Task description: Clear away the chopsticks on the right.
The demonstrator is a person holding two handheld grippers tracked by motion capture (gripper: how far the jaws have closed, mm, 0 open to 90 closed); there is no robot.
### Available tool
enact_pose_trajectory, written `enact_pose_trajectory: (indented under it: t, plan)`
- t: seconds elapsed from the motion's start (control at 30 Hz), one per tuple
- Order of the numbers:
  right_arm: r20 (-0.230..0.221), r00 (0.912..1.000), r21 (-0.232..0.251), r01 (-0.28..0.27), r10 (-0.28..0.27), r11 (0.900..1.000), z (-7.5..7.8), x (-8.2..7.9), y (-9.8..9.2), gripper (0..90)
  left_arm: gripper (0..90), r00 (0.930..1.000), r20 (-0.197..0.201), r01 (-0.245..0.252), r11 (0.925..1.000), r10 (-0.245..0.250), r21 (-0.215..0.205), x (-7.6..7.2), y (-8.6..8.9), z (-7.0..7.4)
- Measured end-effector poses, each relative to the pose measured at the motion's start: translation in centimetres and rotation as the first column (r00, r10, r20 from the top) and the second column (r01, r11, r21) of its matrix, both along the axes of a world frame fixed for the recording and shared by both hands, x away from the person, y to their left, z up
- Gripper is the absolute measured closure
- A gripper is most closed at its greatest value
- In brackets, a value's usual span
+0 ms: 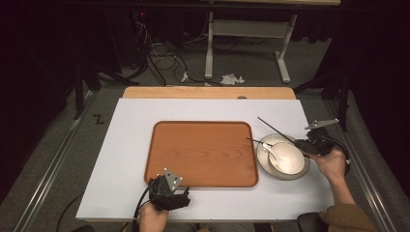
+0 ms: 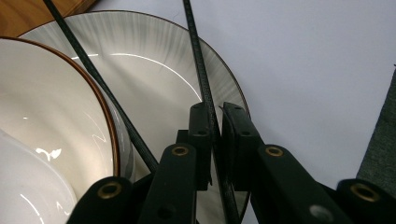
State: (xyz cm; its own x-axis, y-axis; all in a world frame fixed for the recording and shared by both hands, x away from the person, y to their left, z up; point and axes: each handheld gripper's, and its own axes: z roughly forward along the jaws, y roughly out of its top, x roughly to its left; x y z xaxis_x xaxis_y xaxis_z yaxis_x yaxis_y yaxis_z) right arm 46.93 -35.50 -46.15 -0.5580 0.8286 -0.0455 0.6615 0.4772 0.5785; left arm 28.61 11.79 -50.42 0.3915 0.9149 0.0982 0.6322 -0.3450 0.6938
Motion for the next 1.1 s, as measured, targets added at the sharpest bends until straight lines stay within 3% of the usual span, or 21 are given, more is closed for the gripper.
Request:
enact_pose_trajectory:
  t: [0.37, 0.77, 1.1]
  plan:
    - [0.032, 0.9993, 0.011, 0.017, -0.017, 1.0, 0.0, -0.3, -0.4, 86.4, 16.5, 0.9999, -0.003, 0.01, 0.9999, -0.01, 0.002, 0.1, -0.1, 0.0]
    - [0.067, 0.9974, 0.065, 0.023, -0.028, 0.998, 1.1, -2.1, -0.6, 86.6, 16.5, 0.9989, -0.004, 0.046, 0.9989, -0.046, -0.001, 0.6, -0.7, 0.1]
    - [0.101, 0.9946, 0.163, 0.004, -0.021, 0.987, 2.8, -4.9, -0.6, 86.6, 16.5, 0.994, -0.002, 0.109, 0.994, -0.109, -0.002, 1.5, -2.0, 0.1]
